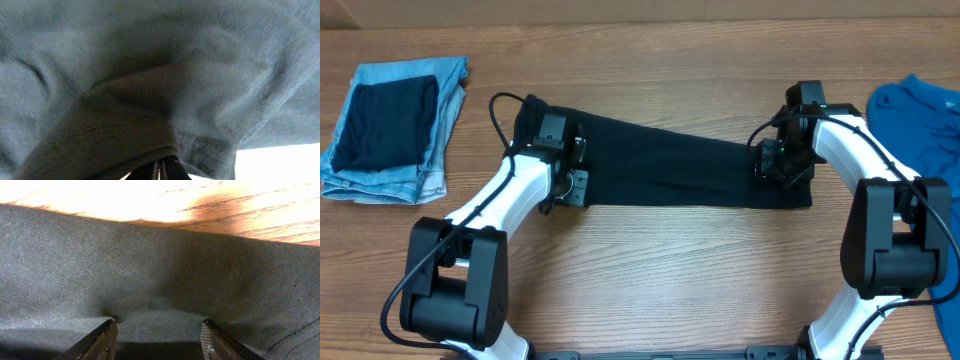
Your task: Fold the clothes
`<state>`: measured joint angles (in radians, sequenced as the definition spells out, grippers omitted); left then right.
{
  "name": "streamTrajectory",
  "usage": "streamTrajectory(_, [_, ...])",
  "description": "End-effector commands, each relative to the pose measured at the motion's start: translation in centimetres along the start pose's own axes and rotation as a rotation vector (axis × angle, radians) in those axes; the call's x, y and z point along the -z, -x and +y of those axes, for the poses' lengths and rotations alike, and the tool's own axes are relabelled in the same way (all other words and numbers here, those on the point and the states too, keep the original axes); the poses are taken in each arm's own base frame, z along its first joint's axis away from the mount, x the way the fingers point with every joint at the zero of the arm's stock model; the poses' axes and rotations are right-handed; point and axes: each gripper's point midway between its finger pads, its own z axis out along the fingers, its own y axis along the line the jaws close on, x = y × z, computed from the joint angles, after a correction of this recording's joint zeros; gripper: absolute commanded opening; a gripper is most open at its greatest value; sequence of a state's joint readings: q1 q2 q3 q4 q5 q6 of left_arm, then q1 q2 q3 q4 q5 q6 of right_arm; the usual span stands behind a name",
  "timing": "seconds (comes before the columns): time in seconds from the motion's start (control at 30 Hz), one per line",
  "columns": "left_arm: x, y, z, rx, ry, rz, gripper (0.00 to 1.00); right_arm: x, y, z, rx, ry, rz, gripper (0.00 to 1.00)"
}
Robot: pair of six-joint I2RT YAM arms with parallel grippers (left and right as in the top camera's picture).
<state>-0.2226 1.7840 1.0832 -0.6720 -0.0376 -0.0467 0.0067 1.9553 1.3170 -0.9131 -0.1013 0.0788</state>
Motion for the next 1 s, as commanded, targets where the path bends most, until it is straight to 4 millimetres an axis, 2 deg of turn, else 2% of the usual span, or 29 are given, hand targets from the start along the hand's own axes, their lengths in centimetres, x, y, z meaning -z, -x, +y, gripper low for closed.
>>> streamTrajectory(0.0, [2.3, 3.2, -0.3, -0.024, -0.01, -0.11, 0.04, 0.4, 0.1, 0.4, -0.008, 0.027, -0.01, 0.57])
streamTrajectory(0.2, [4.0, 5.9, -0.3, -0.021, -0.012, -0.183, 0.06, 0.4, 0.1, 0.4, -0.008, 0.026, -0.011, 0.58])
streamTrajectory(0.43, [4.3, 7.0, -0.2, -0.017, -0.012, -0.23, 0.1, 0.4, 0.1, 0.4, -0.008, 0.026, -0.011, 0.58])
streamTrajectory(0.6, [6.8, 8.4, 0.2, 0.007, 0.007, -0.24, 0.12, 0.4, -0.1, 0.4, -0.009, 0.025, -0.003, 0.58])
streamTrajectory(0.67, [6.9, 7.9, 1.1, 0.049, 0.051, -0.218, 0.13, 0.4, -0.1, 0.4, -0.009, 0.024, -0.002, 0.58])
streamTrajectory(0.8, [5.1, 4.6, 3.3, 0.138, 0.117, -0.102, 0.1, 0.4, -0.1, 0.4, -0.008, 0.025, -0.004, 0.59])
streamTrajectory(0.97, [3.3, 2.2, 5.0, 0.199, 0.135, -0.034, 0.1, 0.4, -0.1, 0.4, -0.007, 0.024, -0.003, 0.59])
